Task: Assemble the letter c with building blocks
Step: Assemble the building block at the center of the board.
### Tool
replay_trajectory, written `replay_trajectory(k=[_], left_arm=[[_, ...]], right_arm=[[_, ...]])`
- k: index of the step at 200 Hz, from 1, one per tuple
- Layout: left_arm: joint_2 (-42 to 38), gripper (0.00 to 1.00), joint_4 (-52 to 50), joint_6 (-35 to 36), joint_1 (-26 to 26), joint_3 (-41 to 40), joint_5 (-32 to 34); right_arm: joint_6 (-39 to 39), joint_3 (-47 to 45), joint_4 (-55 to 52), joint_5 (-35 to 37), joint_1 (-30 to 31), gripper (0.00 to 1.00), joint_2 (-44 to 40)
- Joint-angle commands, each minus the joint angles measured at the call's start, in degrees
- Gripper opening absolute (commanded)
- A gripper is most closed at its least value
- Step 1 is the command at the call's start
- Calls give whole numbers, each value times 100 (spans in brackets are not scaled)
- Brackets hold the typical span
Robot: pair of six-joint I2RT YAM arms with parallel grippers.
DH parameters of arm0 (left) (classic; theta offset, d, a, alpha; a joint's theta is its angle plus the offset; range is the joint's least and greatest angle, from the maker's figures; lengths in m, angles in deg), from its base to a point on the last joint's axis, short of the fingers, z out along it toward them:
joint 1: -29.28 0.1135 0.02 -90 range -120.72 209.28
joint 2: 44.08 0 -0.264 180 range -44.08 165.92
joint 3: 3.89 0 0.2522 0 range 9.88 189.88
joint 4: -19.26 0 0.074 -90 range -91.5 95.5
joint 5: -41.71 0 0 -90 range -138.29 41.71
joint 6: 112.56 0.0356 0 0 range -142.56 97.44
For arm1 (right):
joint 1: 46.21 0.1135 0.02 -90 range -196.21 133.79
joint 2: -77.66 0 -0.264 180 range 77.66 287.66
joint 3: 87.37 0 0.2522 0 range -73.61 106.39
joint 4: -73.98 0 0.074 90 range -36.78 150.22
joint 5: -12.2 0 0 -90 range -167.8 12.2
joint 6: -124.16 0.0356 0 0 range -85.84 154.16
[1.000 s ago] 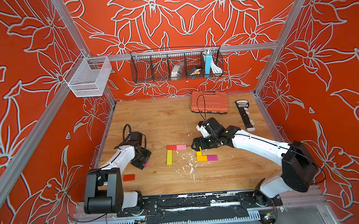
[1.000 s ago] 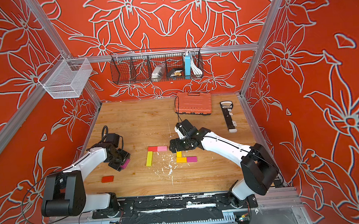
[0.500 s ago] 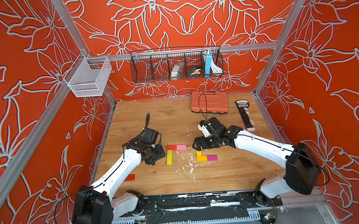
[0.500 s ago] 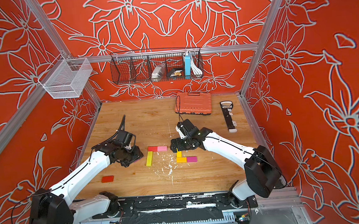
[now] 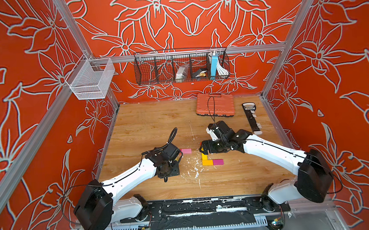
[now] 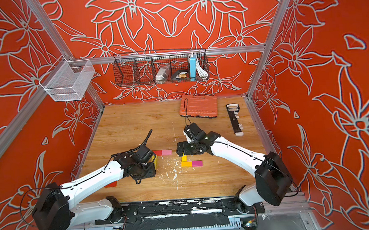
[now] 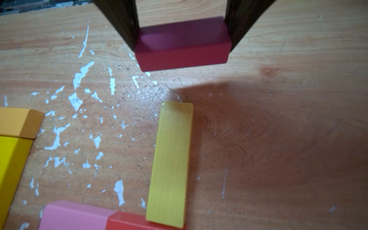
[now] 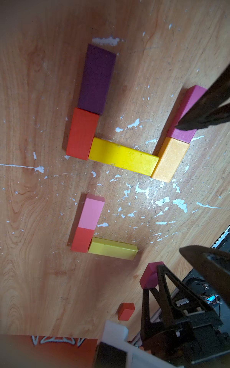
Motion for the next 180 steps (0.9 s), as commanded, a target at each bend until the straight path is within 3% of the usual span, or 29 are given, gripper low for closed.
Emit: replay_trajectory(k=[1, 115, 180], left_arm=[[197, 59, 193, -155, -202, -21, 230], [959, 60, 418, -74, -555, 129, 470], [1238, 61, 544, 122, -555, 238, 418]], right_arm=[[154, -86, -85, 99, -29, 92, -98], [162, -59, -72, -5, -29, 93, -80], [862, -829, 1014, -359, 27, 92, -291]])
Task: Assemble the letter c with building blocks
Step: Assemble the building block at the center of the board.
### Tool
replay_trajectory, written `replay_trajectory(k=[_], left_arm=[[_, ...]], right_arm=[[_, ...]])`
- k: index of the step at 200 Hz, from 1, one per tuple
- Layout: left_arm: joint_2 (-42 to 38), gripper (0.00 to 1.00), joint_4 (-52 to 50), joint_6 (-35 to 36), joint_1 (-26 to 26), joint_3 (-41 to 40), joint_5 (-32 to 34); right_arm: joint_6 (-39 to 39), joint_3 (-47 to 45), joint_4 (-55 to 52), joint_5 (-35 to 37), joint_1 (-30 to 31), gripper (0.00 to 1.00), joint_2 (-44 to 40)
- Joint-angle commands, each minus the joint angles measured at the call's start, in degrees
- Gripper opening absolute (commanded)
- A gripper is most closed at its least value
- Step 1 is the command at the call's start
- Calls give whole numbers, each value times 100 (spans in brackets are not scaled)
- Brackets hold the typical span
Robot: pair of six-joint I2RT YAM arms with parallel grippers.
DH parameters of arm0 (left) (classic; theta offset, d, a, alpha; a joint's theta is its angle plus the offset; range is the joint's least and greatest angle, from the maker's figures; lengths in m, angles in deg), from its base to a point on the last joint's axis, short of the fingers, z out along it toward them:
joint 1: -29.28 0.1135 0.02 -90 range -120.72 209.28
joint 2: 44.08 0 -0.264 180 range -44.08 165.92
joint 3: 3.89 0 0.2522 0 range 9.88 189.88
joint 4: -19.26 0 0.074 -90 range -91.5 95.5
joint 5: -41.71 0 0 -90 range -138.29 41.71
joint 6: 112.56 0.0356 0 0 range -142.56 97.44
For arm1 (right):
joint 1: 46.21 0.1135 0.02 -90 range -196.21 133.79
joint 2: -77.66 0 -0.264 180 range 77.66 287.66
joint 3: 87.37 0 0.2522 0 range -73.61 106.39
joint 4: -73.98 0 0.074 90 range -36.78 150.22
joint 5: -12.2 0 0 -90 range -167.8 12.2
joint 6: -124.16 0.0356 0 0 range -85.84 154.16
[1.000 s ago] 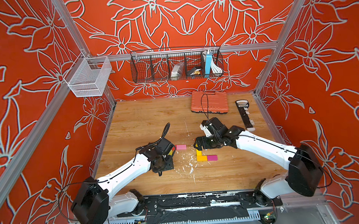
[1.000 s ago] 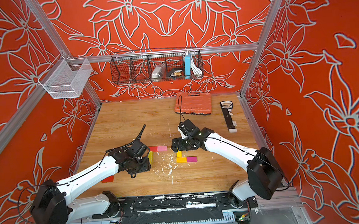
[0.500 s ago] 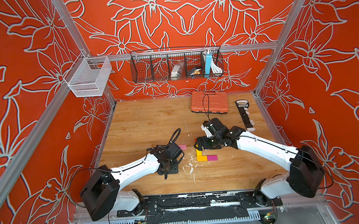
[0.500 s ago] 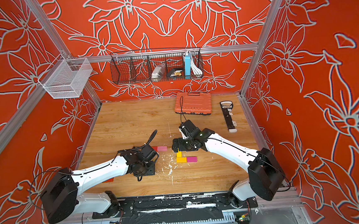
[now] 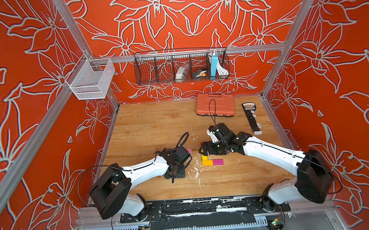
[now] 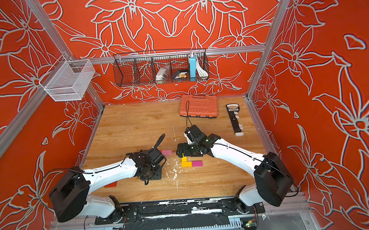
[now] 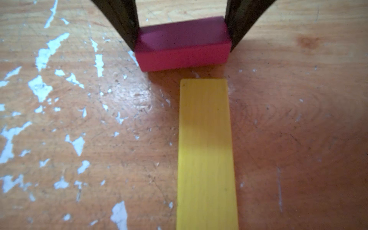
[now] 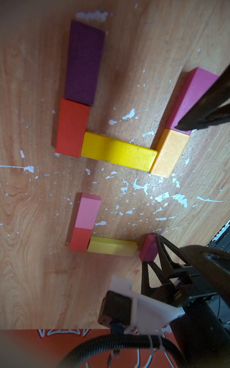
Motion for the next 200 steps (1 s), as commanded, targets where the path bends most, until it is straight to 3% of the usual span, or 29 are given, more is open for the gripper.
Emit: replay_trajectory(k=[1, 57, 200], left_arm=[[100, 61, 21, 128, -36, 93, 57], [172, 61, 72, 191, -31, 68, 52], [230, 61, 57, 277, -6, -29, 8]], right_arm=[[437, -370, 542, -111, 28, 92, -239], [970, -1222, 1409, 187, 220, 92, -644], [927, -1352, 1974, 377, 480, 92, -108]])
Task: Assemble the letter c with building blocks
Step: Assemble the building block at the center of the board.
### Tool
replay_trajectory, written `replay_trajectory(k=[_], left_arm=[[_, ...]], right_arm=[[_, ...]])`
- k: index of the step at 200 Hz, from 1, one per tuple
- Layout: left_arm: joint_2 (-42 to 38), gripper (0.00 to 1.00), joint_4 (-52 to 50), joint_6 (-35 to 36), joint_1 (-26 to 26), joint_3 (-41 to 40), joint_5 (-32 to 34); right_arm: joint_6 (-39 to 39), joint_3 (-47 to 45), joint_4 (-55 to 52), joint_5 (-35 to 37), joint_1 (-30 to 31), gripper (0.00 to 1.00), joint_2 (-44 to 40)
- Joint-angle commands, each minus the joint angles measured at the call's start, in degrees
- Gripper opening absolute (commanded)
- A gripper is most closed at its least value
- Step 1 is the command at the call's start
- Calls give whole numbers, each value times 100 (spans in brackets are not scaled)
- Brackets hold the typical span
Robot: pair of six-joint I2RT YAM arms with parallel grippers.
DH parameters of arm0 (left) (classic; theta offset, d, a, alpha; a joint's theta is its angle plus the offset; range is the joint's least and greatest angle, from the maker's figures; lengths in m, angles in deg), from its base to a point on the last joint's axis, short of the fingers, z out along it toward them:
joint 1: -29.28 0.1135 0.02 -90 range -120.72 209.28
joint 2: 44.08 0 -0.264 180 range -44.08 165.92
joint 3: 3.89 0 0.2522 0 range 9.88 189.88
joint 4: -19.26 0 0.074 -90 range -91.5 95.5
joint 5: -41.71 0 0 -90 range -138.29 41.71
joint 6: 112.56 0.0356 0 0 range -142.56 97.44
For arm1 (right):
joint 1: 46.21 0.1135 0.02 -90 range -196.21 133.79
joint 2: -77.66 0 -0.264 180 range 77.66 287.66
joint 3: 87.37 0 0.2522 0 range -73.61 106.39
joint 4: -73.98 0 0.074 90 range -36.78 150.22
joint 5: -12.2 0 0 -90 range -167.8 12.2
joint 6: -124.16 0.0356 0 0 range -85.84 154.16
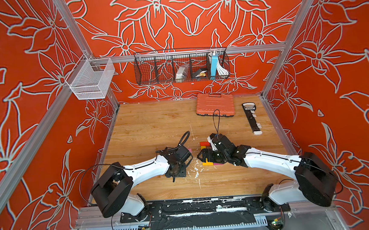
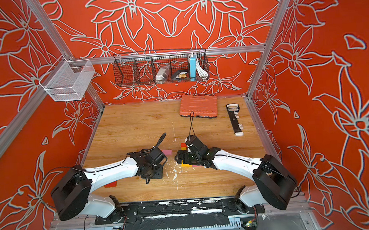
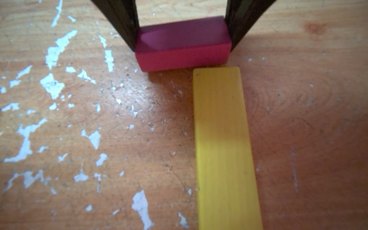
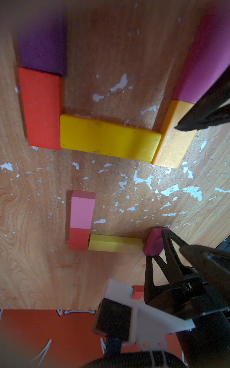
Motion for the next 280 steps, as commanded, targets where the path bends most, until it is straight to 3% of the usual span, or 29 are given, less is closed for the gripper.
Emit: replay_trajectory(k=[1, 97, 191, 243, 280], left_arm=[[144, 61, -83, 86, -5, -64, 28], [109, 62, -48, 147, 179, -201, -29], [-49, 83, -177, 157, 232, -161, -3], [-186, 83, -211, 98, 241, -169, -46], [-110, 78, -171, 104, 241, -135, -64]], right_arm=[[-2, -39, 77, 152, 51, 92, 98], [-23, -3, 51, 172, 55, 92, 142], [-33, 30, 7, 170, 50, 92, 81], [-57, 15, -2, 170, 50, 92, 78], [-65, 24, -15, 179, 53, 92, 63]])
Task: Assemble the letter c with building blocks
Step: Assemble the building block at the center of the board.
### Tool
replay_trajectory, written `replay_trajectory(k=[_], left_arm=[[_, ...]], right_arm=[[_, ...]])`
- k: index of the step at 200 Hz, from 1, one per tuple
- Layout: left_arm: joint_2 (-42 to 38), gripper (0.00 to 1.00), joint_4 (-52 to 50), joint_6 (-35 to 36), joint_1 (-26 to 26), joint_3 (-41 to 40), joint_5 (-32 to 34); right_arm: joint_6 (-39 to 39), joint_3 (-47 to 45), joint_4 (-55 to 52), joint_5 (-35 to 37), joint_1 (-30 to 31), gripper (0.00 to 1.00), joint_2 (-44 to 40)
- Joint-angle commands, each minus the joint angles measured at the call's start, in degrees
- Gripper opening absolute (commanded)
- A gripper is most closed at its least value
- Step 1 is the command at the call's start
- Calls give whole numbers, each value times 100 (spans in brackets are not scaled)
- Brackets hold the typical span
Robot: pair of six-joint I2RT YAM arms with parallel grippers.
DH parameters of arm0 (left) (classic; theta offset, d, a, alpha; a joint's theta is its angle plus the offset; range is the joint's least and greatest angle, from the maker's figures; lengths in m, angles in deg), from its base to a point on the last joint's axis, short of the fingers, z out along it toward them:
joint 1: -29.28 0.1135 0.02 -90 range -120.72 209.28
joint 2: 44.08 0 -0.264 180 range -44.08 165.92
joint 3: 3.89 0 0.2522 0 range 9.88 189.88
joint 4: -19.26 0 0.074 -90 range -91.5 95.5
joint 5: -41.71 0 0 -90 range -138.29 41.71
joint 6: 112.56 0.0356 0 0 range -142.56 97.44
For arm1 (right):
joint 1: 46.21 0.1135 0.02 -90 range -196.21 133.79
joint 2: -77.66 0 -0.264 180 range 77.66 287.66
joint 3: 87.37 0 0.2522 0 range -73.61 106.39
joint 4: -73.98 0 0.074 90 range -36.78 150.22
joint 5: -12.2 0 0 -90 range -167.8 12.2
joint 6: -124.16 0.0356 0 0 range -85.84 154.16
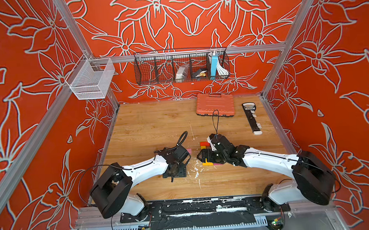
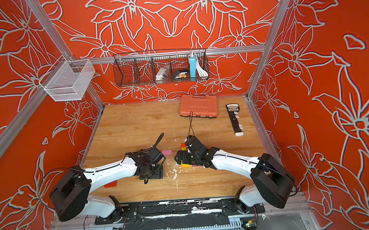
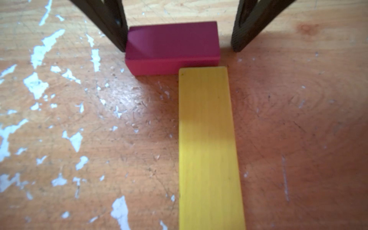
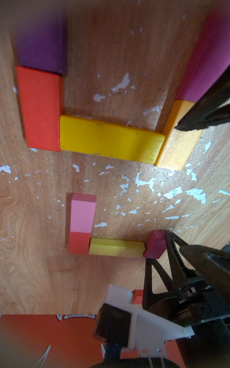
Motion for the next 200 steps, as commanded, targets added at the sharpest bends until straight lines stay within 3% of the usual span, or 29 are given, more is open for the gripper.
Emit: replay_trajectory(k=[1, 83, 200], left_arm=[[-42, 78, -125, -18, 40, -30, 34], [108, 66, -72, -9, 42, 67, 33], [193, 65, -4, 8, 88, 67, 25]], right_arm=[[-59, 28, -50, 139, 23, 92, -31], [-78, 63, -105, 157, 22, 92, -31], [-92, 67, -95, 165, 17, 92, 30]])
